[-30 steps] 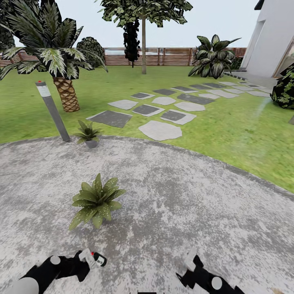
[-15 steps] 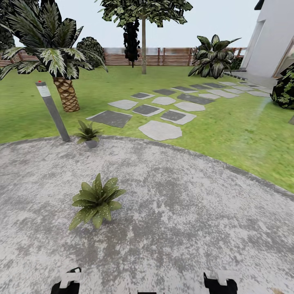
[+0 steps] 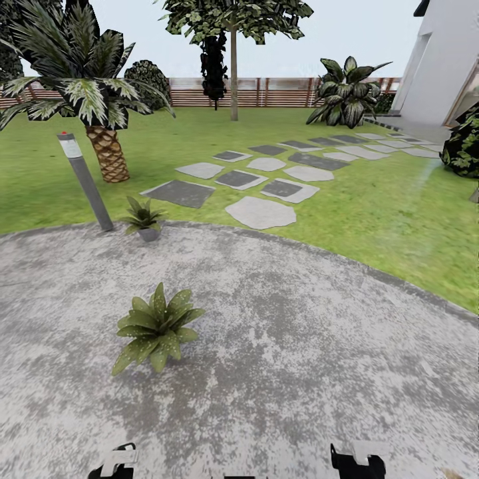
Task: Pick up the pesticide atomizer in the garden and spray insectifuge to fully cover both potted plants in the garden.
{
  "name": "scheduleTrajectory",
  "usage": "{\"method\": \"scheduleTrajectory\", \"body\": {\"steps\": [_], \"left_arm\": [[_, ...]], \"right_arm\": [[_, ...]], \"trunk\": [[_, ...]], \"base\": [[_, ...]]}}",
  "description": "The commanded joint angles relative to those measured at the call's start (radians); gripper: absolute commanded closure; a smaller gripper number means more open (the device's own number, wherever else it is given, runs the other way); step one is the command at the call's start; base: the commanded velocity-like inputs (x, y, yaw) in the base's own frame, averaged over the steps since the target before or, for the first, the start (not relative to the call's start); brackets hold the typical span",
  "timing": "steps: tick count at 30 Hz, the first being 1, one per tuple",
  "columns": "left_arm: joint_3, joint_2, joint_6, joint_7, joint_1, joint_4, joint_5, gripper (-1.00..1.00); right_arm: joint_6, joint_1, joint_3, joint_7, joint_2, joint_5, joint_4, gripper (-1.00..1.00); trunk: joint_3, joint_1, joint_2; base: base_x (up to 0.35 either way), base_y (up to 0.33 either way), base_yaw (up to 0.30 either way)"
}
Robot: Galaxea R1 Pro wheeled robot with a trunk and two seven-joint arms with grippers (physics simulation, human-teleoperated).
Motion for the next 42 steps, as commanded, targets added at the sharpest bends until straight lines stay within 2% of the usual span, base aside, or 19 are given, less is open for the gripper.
{"method": "scheduleTrajectory", "body": {"steps": [1, 14, 19, 26, 42], "left_arm": [[0.008, -0.001, -0.004, -0.001, 0.0, 0.001, -0.006, 1.0], [0.009, -0.012, -0.004, -0.003, 0.0, 0.004, -0.01, 1.0], [0.008, -0.02, -0.005, -0.003, 0.001, 0.016, -0.015, 1.0], [0.009, -0.021, -0.005, -0.001, 0.001, 0.016, -0.016, 1.0], [0.009, -0.021, -0.005, -0.002, 0.001, 0.016, -0.016, 1.0]], "right_arm": [[-0.002, 0.0, 0.008, -0.003, 0.0, -0.007, 0.0, -1.0], [0.0, 0.001, 0.007, -0.003, 0.0, -0.007, 0.001, -1.0], [0.0, 0.002, 0.007, -0.003, -0.001, -0.007, 0.001, -1.0], [0.0, 0.003, 0.007, -0.003, -0.001, -0.007, 0.001, -1.0], [0.0, 0.004, 0.007, -0.003, -0.001, -0.008, 0.001, -1.0]], "trunk": [[0.0, 0.0, 0.0], [0.006, 0.0, 0.0], [0.01, 0.0, 0.0], [0.017, 0.0, 0.0], [0.033, 0.0, 0.0]], "base": [[0.0, 0.0, -0.148], [0.0, -0.003, -0.269], [0.0, -0.203, -0.277], [0.028, -0.221, -0.262], [0.003, -0.006, -0.261]]}}
